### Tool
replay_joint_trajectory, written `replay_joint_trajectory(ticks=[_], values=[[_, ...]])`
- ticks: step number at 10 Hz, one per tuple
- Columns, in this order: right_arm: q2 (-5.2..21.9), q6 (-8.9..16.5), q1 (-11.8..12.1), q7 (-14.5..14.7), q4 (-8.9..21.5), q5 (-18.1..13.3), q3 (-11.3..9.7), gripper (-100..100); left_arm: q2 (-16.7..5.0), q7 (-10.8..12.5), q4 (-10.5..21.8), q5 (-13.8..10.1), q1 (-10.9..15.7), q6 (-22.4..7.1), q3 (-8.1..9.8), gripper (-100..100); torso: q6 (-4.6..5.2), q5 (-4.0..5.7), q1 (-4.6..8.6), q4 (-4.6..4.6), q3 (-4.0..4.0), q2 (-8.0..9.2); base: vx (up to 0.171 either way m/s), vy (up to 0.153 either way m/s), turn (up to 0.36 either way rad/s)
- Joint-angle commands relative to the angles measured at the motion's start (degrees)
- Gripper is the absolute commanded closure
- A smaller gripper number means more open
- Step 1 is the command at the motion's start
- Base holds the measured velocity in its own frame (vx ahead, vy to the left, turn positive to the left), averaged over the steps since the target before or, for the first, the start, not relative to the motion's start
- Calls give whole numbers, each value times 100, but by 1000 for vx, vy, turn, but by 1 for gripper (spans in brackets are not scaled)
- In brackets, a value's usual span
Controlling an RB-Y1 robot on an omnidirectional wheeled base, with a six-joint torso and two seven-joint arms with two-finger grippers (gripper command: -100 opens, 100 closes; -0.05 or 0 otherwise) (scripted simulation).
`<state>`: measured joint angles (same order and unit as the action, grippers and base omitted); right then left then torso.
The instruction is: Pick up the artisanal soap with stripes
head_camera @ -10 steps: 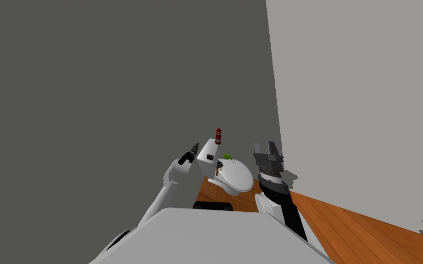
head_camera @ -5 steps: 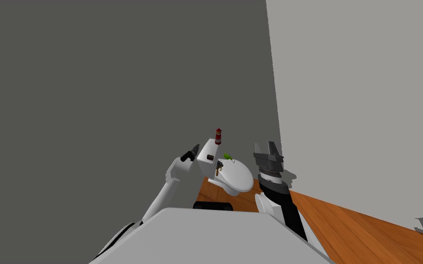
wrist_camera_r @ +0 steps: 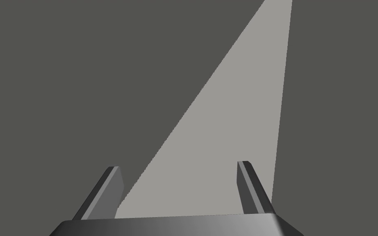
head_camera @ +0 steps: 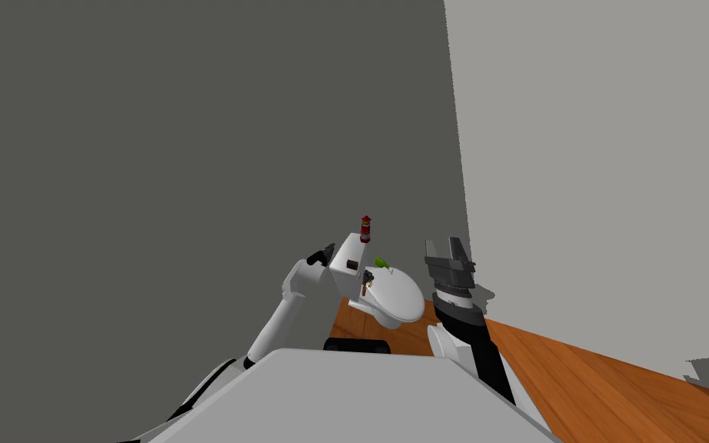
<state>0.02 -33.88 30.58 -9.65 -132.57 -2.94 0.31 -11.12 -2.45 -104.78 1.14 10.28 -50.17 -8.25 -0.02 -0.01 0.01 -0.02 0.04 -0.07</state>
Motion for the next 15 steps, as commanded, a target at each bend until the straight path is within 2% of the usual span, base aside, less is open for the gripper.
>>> replay_joint_trajectory(ticks=[1, 2, 4, 5, 7, 8, 10, 11, 13, 14, 15], values=[[0, 0, 0, 0, 0, 0, 0, 0, -11, 5, 26, -21, 36, -211, 9, -100, 0, 0, 0, 0, 0, 0, 6, 2, 0], [0, 0, 0, 0, 0, 0, 0, 0, 2, 52, 175, -62, 230, -422, 25, -100, 0, 0, 0, 0, -1, 2, 10, 1, -29], [0, 0, 0, 0, 0, 0, 0, 0, 2, 52, 175, -62, 230, -652, 25, -100, 0, 0, 2, 0, 0, 0, 10, 0, -10], [0, 0, 0, 0, 0, 0, 0, 0, 17, 101, 326, -107, 420, -862, 45, -100, -1, 0, 2, 0, -1, 2, 14, -3, -30], [0, 0, 0, 0, 0, 0, 0, 0, 17, 101, 326, -107, 420, -1088, 45, -100, 0, 1, 4, 0, 1, -1, 12, -3, -9], [0, 0, 0, 0, 0, 0, 0, 0, 35, 151, 475, -158, 607, -1291, 68, -100, -1, 1, 3, 0, -1, 1, 19, -9, -33], [0, 0, 0, 0, 0, 0, 0, 0, 35, 151, 475, -158, 607, -1518, 68, -100, 0, 1, 5, -1, 2, -2, 15, -5, -8], [0, 0, 0, 0, 0, 0, 0, 0, 56, 202, 623, -212, 788, -1727, 94, -100, -1, 1, 3, 0, 0, 1, 18, -9, -26], [0, 0, 0, 0, 0, 0, 0, 0, 56, 202, 623, -212, 788, -1941, 94, -100, 0, 1, 7, -1, 1, -2, 14, -8, -12], [0, 0, 0, 0, 0, 0, 0, 0, 81, 253, 767, -270, 963, -2160, 123, -100, -1, 1, 5, 0, -1, 1, 18, -12, -33], [0, 0, 0, 0, 0, 0, 0, 0, 81, 253, 767, -270, 963, -2300, 123, -100, 1, 2, 7, 0, 1, -1, 22, -14, -19]])
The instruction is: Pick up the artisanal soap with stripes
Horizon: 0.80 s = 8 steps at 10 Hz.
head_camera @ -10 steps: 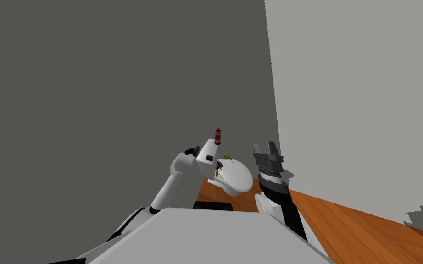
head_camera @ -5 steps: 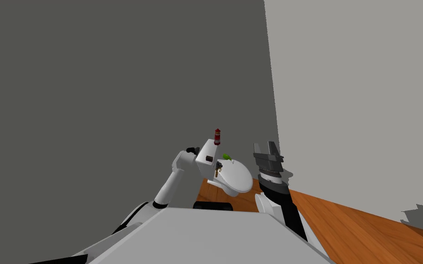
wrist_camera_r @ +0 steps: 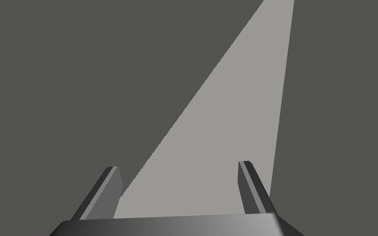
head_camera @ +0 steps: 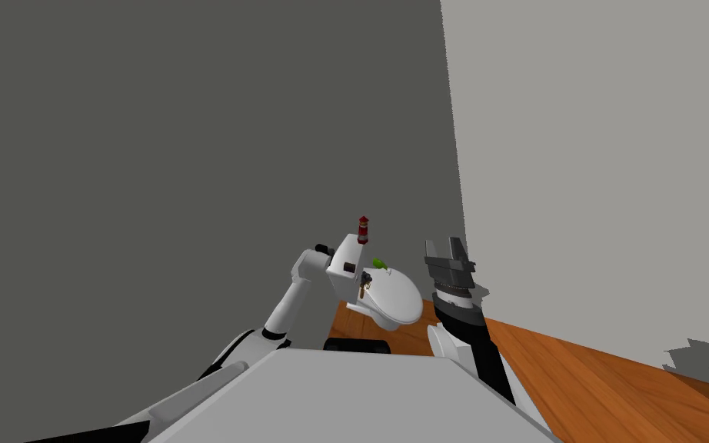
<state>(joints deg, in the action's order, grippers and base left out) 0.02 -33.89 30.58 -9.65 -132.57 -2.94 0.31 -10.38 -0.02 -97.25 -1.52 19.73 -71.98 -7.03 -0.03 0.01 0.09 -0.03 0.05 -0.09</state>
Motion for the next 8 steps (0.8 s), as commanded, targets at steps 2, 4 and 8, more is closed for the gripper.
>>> replay_joint_trajectory(ticks=[2, 4, 8], values=[[0, 0, 0, 0, 0, 0, 0, 0, 36, 61, 154, -65, 186, -413, 32, -100, 0, 0, -2, 0, -1, 3, 19, -13, -9], [0, 0, 0, 0, 0, 0, 0, 0, 72, 110, 289, -127, 347, -727, 64, -100, 0, 0, 1, 0, 1, -1, 26, -21, -26], [0, 0, 0, 0, 0, 0, 0, 0, 113, 159, 417, -191, 501, -1335, 97, -100, 1, 1, 3, 0, 1, -2, 24, -19, -15]])
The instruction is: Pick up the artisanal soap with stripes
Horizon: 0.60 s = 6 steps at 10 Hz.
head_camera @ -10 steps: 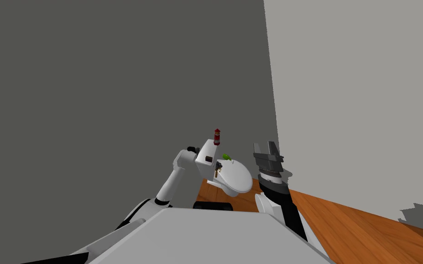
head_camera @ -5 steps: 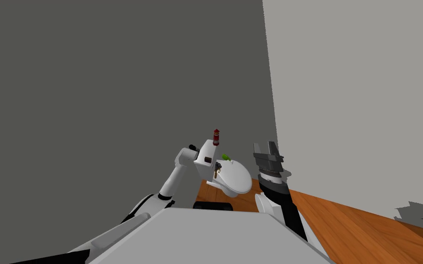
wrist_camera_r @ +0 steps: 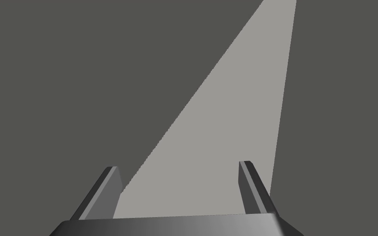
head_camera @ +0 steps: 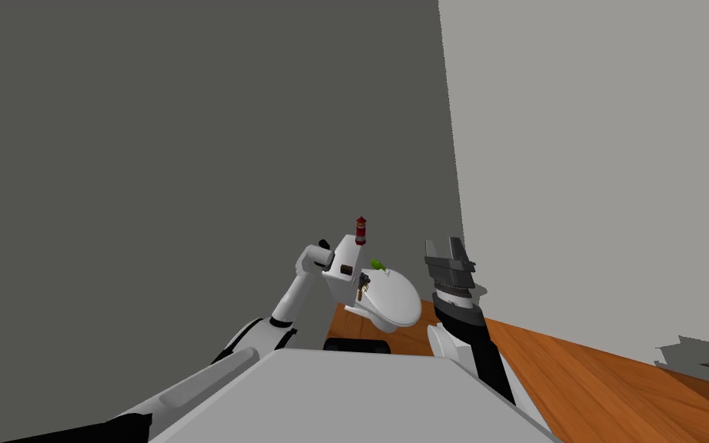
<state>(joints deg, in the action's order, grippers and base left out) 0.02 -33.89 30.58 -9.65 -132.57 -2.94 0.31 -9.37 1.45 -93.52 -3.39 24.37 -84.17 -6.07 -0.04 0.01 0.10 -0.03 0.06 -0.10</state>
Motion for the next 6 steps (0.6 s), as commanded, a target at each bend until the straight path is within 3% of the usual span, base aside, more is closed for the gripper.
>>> replay_joint_trajectory(ticks=[1, 6], values=[[0, 0, 0, 0, 0, 0, 0, 0, 59, 59, 164, -67, 181, -286, 35, -100, 0, 0, 0, 0, 0, 0, 22, -26, -25], [0, 0, 0, 0, 0, 0, 0, 0, 173, 146, 378, -189, 443, -1051, 101, -100, -1, 0, -2, 0, -1, 2, 26, -22, -15]])
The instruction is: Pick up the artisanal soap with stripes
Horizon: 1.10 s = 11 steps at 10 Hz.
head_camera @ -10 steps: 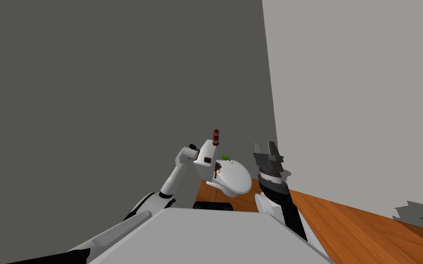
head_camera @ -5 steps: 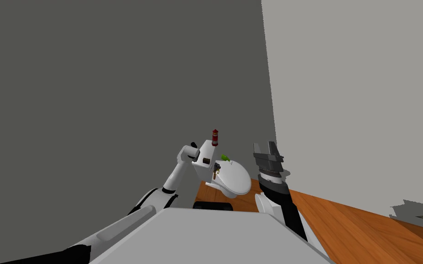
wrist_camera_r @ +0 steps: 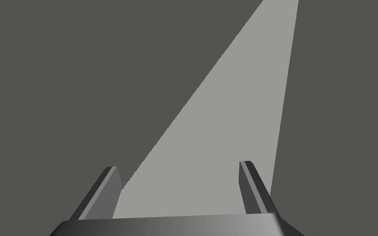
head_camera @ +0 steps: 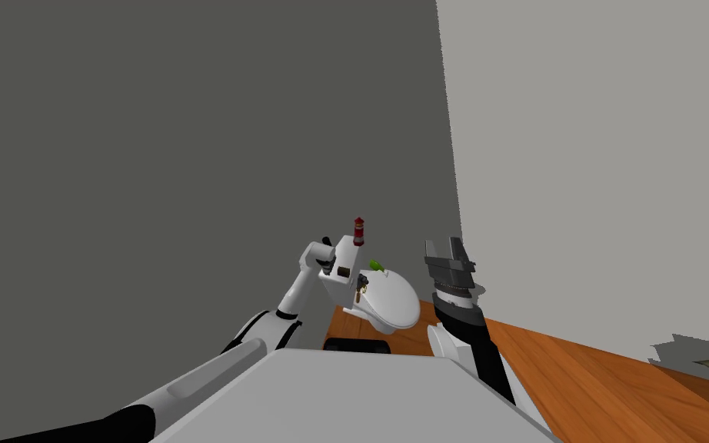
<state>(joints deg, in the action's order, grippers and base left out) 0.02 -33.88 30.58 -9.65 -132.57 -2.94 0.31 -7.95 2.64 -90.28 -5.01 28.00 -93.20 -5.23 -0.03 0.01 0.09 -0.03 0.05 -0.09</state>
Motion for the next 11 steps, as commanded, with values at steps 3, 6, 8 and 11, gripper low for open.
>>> replay_joint_trajectory(ticks=[3, 6, 8, 11], values=[[0, 0, 0, 0, 0, 0, 0, 0, 97, 66, 146, -84, 196, -575, 47, -100, 0, 1, 6, -2, 4, -8, 37, -26, -17], [0, 0, 0, 0, 0, 0, 0, 0, 246, 134, 296, -185, 392, -1052, 102, -100, -1, 1, 5, -1, 2, -2, 31, -28, -19], [0, 0, 0, 0, 0, 0, 0, 0, 327, 161, 353, -226, 472, -1345, 125, -100, -1, 1, 3, -1, 1, -1, 29, -24, -12], [0, 0, 0, 0, 0, 0, 0, 0, 411, 183, 398, -261, 538, -1660, 144, -100, -1, 1, 2, -1, 2, -3, 30, -18, -12]])
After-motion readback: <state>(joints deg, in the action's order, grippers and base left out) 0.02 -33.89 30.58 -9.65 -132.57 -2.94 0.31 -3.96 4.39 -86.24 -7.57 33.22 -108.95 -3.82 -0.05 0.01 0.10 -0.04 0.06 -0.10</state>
